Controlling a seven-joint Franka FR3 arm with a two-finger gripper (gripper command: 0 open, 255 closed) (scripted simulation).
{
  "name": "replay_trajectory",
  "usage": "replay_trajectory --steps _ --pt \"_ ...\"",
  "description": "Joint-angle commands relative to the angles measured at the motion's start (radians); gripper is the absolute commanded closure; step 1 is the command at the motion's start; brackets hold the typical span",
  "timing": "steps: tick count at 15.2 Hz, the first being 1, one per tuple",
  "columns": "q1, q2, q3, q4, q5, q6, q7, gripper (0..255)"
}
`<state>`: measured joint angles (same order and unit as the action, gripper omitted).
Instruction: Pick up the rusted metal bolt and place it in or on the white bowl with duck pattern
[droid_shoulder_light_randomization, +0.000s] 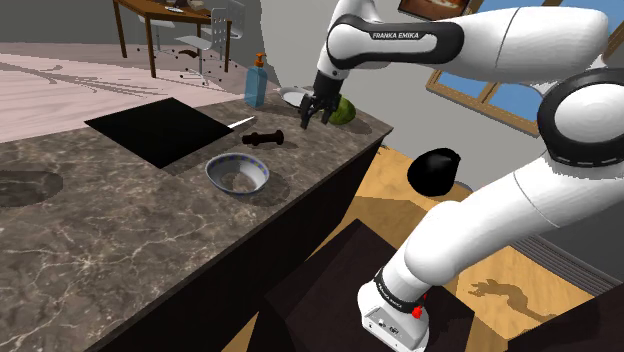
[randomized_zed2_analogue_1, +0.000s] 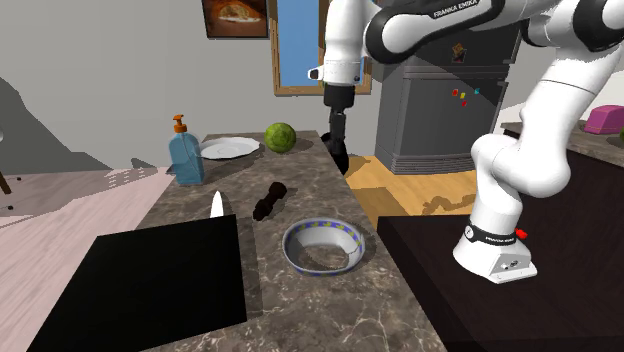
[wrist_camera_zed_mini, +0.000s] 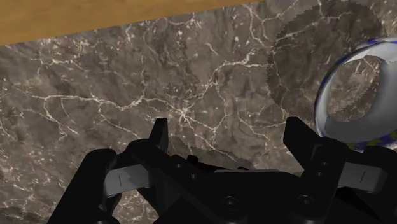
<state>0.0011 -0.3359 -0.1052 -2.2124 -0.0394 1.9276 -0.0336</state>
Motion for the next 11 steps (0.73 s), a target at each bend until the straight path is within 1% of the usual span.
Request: replay_trajectory --steps 1,6,11 --pt "-0.001 0.077 -0.009 0.039 0.008 0.034 -0.004 0" --pt "-0.006 0.272 -0.026 0.154 0.039 0.099 -0.017 0" --pt "-0.017 0.47 -0.036 0.303 0.078 0.134 -0.033 0"
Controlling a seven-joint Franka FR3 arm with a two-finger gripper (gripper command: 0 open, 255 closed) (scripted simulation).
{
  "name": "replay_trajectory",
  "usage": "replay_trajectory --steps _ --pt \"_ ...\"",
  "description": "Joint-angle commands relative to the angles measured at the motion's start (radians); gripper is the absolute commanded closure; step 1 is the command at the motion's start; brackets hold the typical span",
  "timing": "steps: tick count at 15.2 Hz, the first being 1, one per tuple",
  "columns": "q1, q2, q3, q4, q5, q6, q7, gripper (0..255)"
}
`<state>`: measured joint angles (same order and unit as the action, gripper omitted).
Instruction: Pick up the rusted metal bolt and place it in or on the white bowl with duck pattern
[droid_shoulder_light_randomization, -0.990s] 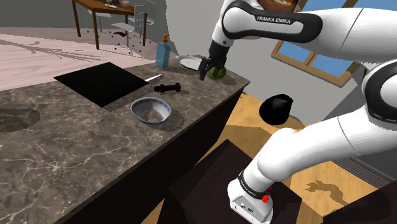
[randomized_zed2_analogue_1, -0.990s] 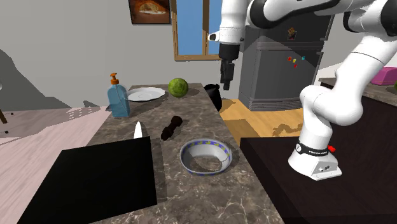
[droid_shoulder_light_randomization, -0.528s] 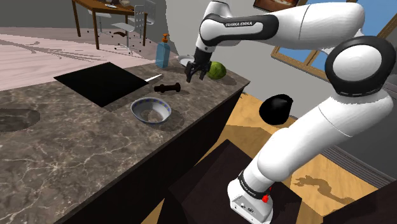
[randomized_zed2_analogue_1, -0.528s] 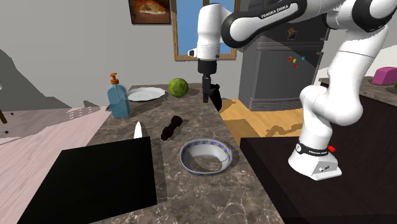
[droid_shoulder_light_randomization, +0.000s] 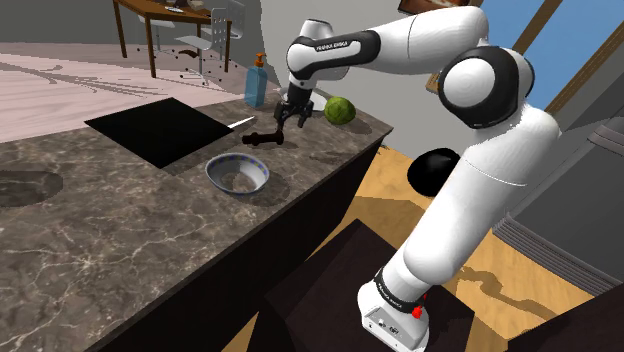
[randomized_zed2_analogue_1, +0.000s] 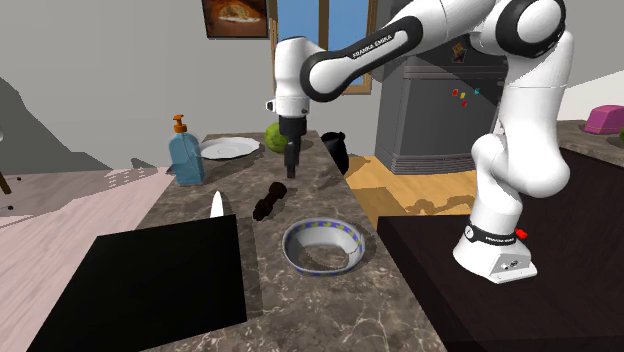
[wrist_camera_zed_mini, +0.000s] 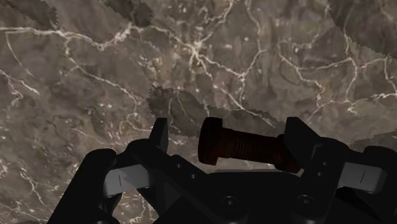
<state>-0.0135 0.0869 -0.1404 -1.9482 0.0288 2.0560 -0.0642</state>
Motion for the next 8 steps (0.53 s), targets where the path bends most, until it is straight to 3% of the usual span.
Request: replay_trajectory --steps 1,8 --pt "-0.006 0.087 -0.002 0.072 0.018 0.009 -0.006 0" --pt "-0.007 0.124 0.0 0.035 0.025 0.082 -0.011 0"
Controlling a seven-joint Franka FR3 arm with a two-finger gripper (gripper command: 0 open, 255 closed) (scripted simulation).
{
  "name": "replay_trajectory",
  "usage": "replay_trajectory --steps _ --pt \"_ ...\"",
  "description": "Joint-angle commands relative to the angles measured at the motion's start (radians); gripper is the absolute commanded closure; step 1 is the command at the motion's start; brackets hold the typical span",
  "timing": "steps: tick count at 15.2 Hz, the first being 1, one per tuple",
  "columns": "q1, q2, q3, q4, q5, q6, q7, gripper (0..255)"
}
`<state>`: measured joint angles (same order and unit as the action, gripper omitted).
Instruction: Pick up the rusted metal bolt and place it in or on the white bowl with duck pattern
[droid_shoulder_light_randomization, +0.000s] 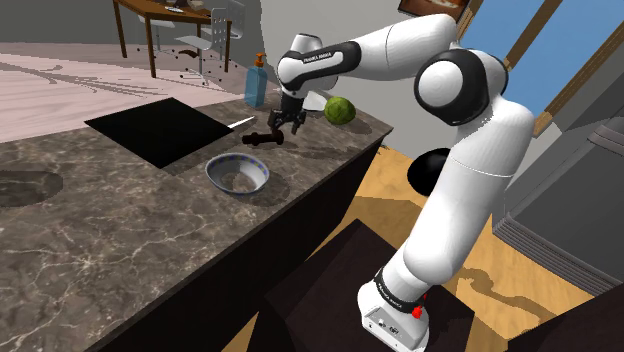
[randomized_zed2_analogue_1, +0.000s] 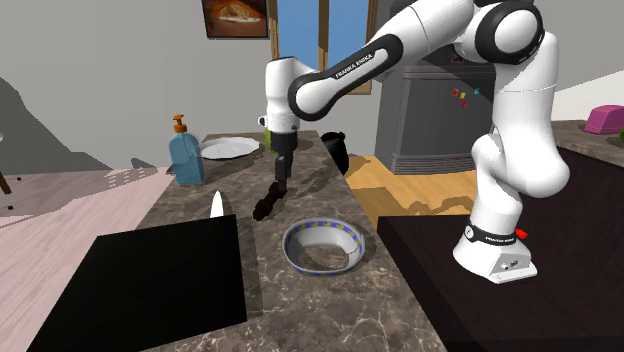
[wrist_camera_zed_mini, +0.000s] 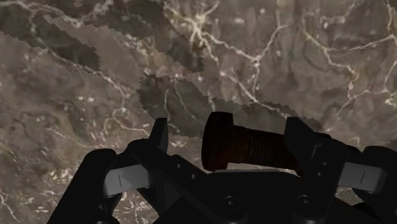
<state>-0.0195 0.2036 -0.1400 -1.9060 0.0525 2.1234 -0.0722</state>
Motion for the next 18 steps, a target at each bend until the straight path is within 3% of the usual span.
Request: replay_trajectory --steps 1,9,10,18 --pt "-0.001 0.017 0.0 -0.016 0.004 0.033 -0.004 0" --pt "-0.001 0.017 0.0 -0.016 0.004 0.033 -0.004 0" --pt "-0.001 0.017 0.0 -0.016 0.004 0.033 -0.004 255" --pt "-0.001 0.017 0.0 -0.016 0.004 0.033 -0.004 255"
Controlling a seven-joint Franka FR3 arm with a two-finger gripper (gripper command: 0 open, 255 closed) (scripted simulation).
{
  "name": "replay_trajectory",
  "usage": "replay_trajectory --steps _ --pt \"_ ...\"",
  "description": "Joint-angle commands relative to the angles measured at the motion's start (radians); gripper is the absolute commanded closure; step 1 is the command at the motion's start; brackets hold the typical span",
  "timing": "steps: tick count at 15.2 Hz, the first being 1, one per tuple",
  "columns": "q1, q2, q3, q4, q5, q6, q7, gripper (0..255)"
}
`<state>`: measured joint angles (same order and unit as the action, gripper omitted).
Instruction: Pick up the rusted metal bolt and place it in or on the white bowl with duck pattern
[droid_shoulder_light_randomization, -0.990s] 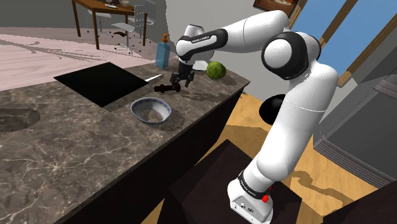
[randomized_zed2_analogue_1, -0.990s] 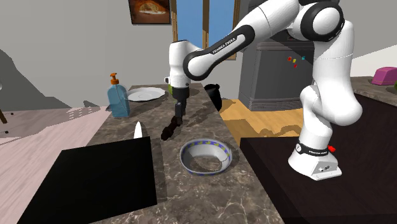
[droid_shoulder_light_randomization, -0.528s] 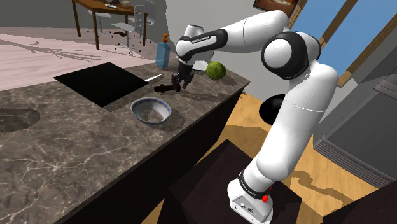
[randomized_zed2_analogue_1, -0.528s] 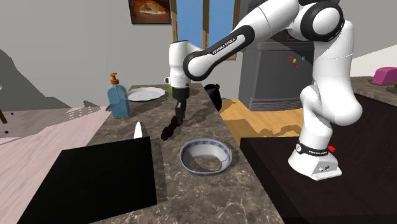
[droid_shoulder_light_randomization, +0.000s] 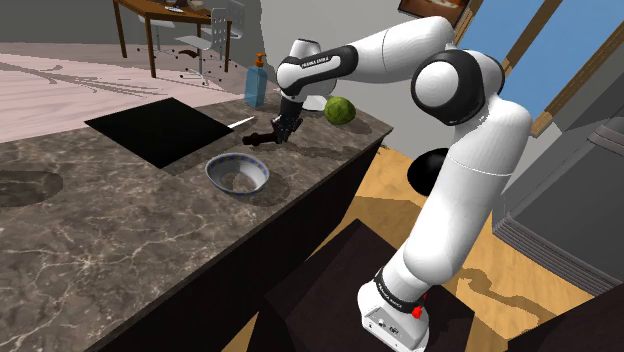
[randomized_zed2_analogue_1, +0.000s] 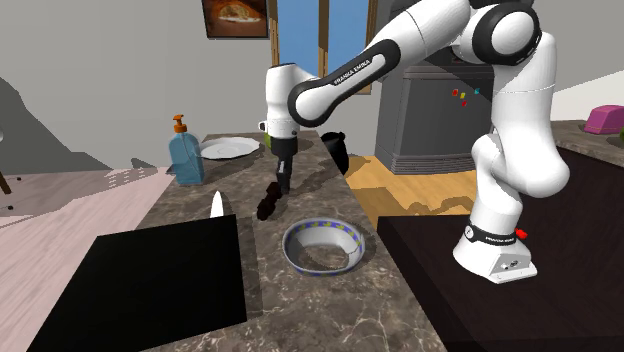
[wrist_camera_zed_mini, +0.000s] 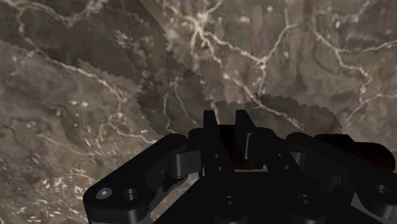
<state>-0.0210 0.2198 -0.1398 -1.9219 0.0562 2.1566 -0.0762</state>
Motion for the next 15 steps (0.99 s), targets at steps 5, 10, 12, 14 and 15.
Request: replay_trajectory --steps 5,10,12,14,15 --pt "0.001 -0.021 -0.001 0.027 -0.005 -0.048 0.004 255" --pt "0.002 -0.044 -0.002 0.066 -0.01 -0.11 0.008 255" --pt "0.002 -0.052 -0.002 0.083 -0.011 -0.134 0.009 255" --pt "0.002 -0.059 -0.003 0.101 -0.013 -0.159 0.011 255" --pt "0.002 -0.062 -0.003 0.11 -0.014 -0.172 0.011 255"
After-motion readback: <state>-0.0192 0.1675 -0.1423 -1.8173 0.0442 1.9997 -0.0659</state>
